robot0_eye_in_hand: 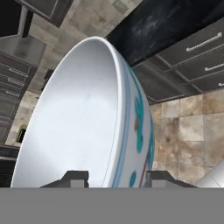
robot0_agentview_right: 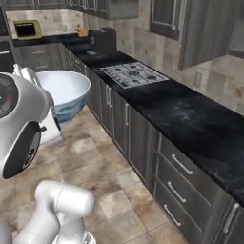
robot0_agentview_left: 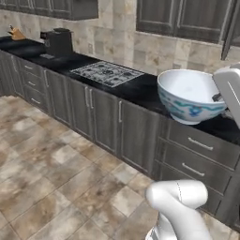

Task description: Move the bowls from the cabinet to the plates on the dining table.

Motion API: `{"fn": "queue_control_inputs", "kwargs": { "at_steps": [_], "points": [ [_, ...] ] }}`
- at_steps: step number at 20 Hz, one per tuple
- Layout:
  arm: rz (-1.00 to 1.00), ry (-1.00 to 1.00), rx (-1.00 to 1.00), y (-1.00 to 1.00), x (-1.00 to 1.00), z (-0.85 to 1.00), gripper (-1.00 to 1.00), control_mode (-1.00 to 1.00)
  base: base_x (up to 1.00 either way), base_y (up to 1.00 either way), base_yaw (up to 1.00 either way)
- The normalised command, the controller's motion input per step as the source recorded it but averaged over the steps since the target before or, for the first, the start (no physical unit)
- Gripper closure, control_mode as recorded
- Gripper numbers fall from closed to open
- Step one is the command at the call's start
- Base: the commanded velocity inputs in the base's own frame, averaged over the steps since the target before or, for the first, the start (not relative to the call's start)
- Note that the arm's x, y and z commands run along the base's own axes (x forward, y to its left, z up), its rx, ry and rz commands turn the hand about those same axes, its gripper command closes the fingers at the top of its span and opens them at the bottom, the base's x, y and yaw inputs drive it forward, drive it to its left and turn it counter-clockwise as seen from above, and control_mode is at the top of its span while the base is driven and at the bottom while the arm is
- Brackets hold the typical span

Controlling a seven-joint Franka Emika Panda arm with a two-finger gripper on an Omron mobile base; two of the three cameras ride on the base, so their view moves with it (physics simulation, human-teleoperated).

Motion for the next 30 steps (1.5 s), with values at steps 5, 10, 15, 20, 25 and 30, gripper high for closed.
{"fn": "queue_control_inputs", "kwargs": {
  "at_steps": [5,10,15,20,25,30],
  "points": [
    [0.0,0.0,0.0,0.0,0.0,0.0,1.0,1.0,0.08,0.0,0.47],
    [0.0,0.0,0.0,0.0,0.0,0.0,1.0,1.0,0.0,0.1,0.46],
    [0.0,0.0,0.0,0.0,0.0,0.0,1.0,1.0,0.01,0.09,0.43],
    [0.0,0.0,0.0,0.0,0.0,0.0,1.0,1.0,0.27,0.01,0.46],
    [0.0,0.0,0.0,0.0,0.0,0.0,1.0,1.0,0.91,0.0,0.25],
    [0.0,0.0,0.0,0.0,0.0,0.0,1.0,1.0,1.0,0.04,0.02]
  ]
}}
